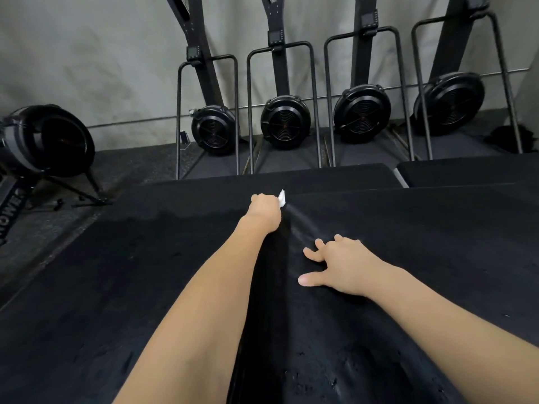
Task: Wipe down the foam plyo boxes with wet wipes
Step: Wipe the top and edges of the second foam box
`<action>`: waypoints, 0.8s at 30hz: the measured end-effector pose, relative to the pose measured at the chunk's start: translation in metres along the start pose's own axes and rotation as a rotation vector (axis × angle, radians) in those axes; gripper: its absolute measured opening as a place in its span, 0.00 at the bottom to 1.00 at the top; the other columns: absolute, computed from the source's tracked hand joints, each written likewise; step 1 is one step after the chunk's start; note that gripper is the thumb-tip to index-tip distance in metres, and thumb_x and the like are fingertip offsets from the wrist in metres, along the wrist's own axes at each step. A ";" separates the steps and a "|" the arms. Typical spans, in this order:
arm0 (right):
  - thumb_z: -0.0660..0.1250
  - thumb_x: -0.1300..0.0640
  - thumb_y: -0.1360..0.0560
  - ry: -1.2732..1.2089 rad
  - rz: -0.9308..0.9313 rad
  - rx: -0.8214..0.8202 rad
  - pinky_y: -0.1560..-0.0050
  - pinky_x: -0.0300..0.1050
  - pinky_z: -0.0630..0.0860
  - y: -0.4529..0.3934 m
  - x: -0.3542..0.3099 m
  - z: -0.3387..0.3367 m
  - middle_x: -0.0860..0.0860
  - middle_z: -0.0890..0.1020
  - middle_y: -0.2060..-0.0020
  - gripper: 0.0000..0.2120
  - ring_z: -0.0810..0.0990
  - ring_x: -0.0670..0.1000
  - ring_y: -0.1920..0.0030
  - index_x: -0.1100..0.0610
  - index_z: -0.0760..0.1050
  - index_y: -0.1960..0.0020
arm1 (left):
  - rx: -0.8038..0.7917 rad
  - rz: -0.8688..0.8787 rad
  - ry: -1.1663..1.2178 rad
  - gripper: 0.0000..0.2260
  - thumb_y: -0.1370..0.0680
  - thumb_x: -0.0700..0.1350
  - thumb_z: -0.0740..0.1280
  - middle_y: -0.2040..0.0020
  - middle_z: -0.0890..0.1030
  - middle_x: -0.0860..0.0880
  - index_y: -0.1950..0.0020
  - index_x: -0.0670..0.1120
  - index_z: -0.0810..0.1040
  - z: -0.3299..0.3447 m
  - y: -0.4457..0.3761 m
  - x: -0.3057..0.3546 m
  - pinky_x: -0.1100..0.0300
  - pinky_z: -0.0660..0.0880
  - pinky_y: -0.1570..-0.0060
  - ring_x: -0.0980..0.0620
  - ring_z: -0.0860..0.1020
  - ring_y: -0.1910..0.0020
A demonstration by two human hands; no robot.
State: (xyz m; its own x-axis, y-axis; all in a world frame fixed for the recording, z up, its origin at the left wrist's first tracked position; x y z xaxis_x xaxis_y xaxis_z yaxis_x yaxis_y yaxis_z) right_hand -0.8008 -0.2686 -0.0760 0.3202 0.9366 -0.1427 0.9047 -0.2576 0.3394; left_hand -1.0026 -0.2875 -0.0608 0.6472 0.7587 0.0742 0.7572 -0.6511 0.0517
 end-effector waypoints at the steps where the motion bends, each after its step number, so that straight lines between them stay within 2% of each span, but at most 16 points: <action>1: 0.56 0.28 0.24 -0.008 0.000 -0.001 0.24 0.64 0.51 0.001 0.000 0.000 0.48 0.55 0.20 0.37 0.49 0.60 0.20 0.42 0.54 0.20 | -0.007 0.025 0.022 0.31 0.23 0.32 0.55 0.42 0.79 0.46 0.20 0.49 0.60 -0.002 0.007 0.002 0.57 0.72 0.44 0.44 0.73 0.45; 3: 0.56 0.28 0.24 -0.018 -0.001 0.000 0.24 0.64 0.51 0.002 -0.001 0.000 0.47 0.55 0.20 0.37 0.49 0.60 0.20 0.42 0.54 0.20 | -0.008 0.119 0.026 0.31 0.24 0.31 0.55 0.41 0.78 0.43 0.22 0.50 0.65 -0.007 0.026 0.012 0.52 0.76 0.42 0.42 0.74 0.42; 5: 0.56 0.28 0.24 -0.010 0.005 0.000 0.24 0.64 0.52 0.002 0.000 0.000 0.47 0.56 0.20 0.37 0.50 0.60 0.20 0.42 0.55 0.20 | 0.019 0.257 -0.001 0.30 0.25 0.30 0.55 0.50 0.77 0.44 0.27 0.52 0.70 -0.005 0.053 0.029 0.48 0.75 0.39 0.41 0.75 0.46; 7: 0.56 0.28 0.24 -0.017 0.004 0.006 0.24 0.64 0.52 0.002 -0.001 -0.001 0.47 0.57 0.20 0.36 0.50 0.60 0.20 0.42 0.55 0.20 | 0.111 0.346 -0.023 0.25 0.24 0.32 0.57 0.58 0.77 0.51 0.34 0.55 0.75 -0.002 0.074 0.032 0.48 0.66 0.30 0.43 0.77 0.51; 8: 0.56 0.28 0.24 -0.020 0.001 0.012 0.24 0.64 0.52 0.003 -0.001 -0.001 0.47 0.57 0.20 0.36 0.50 0.60 0.20 0.42 0.55 0.20 | 0.165 0.341 0.025 0.20 0.23 0.33 0.59 0.60 0.79 0.52 0.40 0.53 0.79 -0.002 0.080 0.027 0.47 0.62 0.26 0.46 0.78 0.55; 10: 0.56 0.28 0.24 -0.021 -0.004 0.022 0.24 0.64 0.52 0.003 -0.002 -0.001 0.47 0.57 0.20 0.36 0.50 0.60 0.20 0.42 0.55 0.20 | 0.238 0.337 0.015 0.17 0.25 0.32 0.60 0.67 0.76 0.50 0.51 0.51 0.80 0.002 0.078 0.018 0.47 0.55 0.23 0.47 0.72 0.64; 11: 0.56 0.28 0.24 -0.021 -0.005 0.023 0.24 0.64 0.52 0.003 -0.002 -0.001 0.47 0.57 0.20 0.36 0.49 0.60 0.20 0.42 0.55 0.20 | 0.214 0.316 -0.030 0.19 0.27 0.30 0.58 0.69 0.73 0.51 0.50 0.51 0.80 0.006 0.074 0.015 0.49 0.54 0.23 0.48 0.70 0.65; 12: 0.55 0.28 0.24 -0.022 -0.006 0.021 0.24 0.64 0.52 0.003 -0.002 0.000 0.47 0.56 0.20 0.36 0.49 0.60 0.20 0.42 0.55 0.20 | 0.198 0.294 -0.053 0.22 0.28 0.29 0.57 0.69 0.70 0.51 0.47 0.50 0.80 0.006 0.070 0.014 0.53 0.58 0.26 0.48 0.70 0.63; 14: 0.55 0.28 0.24 -0.025 -0.009 0.017 0.24 0.64 0.51 0.002 -0.001 0.001 0.48 0.55 0.20 0.37 0.48 0.60 0.20 0.42 0.54 0.20 | 0.204 0.225 0.014 0.21 0.28 0.28 0.57 0.66 0.69 0.50 0.45 0.48 0.80 -0.002 0.054 0.009 0.60 0.68 0.45 0.45 0.74 0.57; 15: 0.55 0.28 0.24 -0.030 -0.010 0.015 0.24 0.64 0.50 0.001 -0.001 0.002 0.48 0.55 0.20 0.37 0.47 0.61 0.20 0.43 0.54 0.20 | 0.214 0.186 0.074 0.20 0.27 0.29 0.56 0.62 0.71 0.48 0.44 0.46 0.80 -0.008 0.046 0.007 0.59 0.69 0.52 0.43 0.76 0.53; 16: 0.55 0.29 0.24 -0.037 -0.012 0.016 0.23 0.64 0.49 0.001 0.000 0.002 0.48 0.54 0.20 0.37 0.47 0.61 0.20 0.43 0.54 0.20 | 0.206 0.132 0.120 0.20 0.25 0.30 0.56 0.59 0.72 0.45 0.40 0.44 0.80 -0.013 0.037 0.004 0.57 0.70 0.54 0.41 0.77 0.49; 19: 0.55 0.29 0.23 -0.047 -0.020 0.017 0.23 0.65 0.48 0.000 -0.001 0.002 0.49 0.54 0.19 0.37 0.46 0.61 0.20 0.43 0.53 0.20 | 0.147 -0.005 0.178 0.20 0.21 0.32 0.55 0.50 0.76 0.40 0.33 0.42 0.77 -0.020 0.012 -0.001 0.54 0.73 0.52 0.38 0.77 0.44; 22: 0.55 0.29 0.23 -0.041 -0.020 0.007 0.23 0.65 0.47 -0.001 0.000 0.004 0.49 0.53 0.19 0.37 0.46 0.61 0.20 0.43 0.53 0.20 | 0.115 0.024 0.141 0.37 0.24 0.26 0.55 0.40 0.79 0.42 0.20 0.55 0.62 -0.022 -0.003 0.011 0.52 0.77 0.42 0.42 0.75 0.39; 23: 0.55 0.29 0.23 -0.042 -0.019 0.005 0.23 0.65 0.46 -0.001 0.001 0.005 0.49 0.53 0.19 0.37 0.45 0.61 0.20 0.43 0.53 0.20 | 0.121 0.047 0.112 0.39 0.25 0.26 0.55 0.40 0.79 0.43 0.20 0.57 0.61 -0.020 -0.007 0.015 0.52 0.77 0.41 0.42 0.75 0.39; 24: 0.55 0.29 0.23 -0.044 -0.019 0.007 0.23 0.66 0.46 -0.001 0.001 0.004 0.49 0.53 0.19 0.37 0.46 0.61 0.20 0.43 0.53 0.20 | 0.123 0.047 0.119 0.37 0.25 0.26 0.56 0.40 0.79 0.43 0.21 0.56 0.65 -0.021 -0.009 0.018 0.52 0.76 0.41 0.43 0.75 0.39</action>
State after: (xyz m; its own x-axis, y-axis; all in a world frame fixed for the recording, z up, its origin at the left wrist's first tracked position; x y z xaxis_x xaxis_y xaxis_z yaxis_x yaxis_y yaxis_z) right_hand -0.8000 -0.2688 -0.0805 0.3147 0.9300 -0.1897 0.9126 -0.2415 0.3299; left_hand -0.9996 -0.2678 -0.0385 0.6728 0.7146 0.1916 0.7361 -0.6726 -0.0762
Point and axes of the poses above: each hand's wrist, its own y-axis away from the middle knuckle, its own z-axis out of the palm, x = y × z, the point moved 10 cm from there along -y, towards the middle knuckle
